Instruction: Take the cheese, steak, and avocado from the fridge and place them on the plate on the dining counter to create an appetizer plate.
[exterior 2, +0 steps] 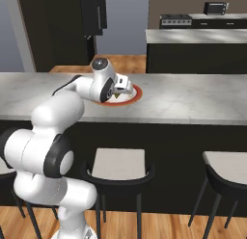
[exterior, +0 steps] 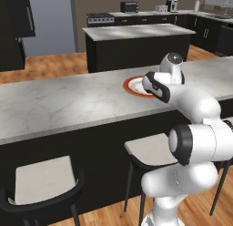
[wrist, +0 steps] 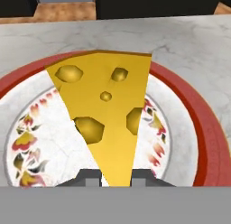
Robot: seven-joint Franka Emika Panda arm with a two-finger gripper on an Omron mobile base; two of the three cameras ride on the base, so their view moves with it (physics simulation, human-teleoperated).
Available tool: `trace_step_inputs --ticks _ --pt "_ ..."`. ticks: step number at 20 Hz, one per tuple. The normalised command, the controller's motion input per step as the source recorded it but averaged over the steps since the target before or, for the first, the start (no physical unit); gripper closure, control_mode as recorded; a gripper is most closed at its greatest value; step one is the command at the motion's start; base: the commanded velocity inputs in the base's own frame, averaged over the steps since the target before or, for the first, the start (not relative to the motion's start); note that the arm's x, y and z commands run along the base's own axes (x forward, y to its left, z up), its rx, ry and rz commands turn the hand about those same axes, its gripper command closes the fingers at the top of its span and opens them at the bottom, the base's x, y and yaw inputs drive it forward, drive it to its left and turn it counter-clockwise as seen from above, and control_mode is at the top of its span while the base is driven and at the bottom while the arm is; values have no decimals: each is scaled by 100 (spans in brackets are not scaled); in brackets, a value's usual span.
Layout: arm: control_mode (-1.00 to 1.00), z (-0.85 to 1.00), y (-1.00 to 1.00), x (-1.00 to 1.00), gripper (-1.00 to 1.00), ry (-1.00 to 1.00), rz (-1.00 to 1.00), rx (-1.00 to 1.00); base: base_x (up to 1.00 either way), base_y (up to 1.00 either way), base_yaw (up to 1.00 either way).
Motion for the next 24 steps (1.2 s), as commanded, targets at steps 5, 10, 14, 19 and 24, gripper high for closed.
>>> trace_step_inputs --ticks 5,10,14,19,24 --pt "-100 -13 -3 8 100 0 0 0 0 0 0" --pt "-100 -5 0 0 -100 0 0 0 0 0 0" --pt "-100 0 0 0 -100 0 0 0 0 0 0" --pt "-100 6 0 -2 -100 -3 0 0 0 0 0" --pt "-100 88 23 -73 -100 -28 0 0 0 0 0"
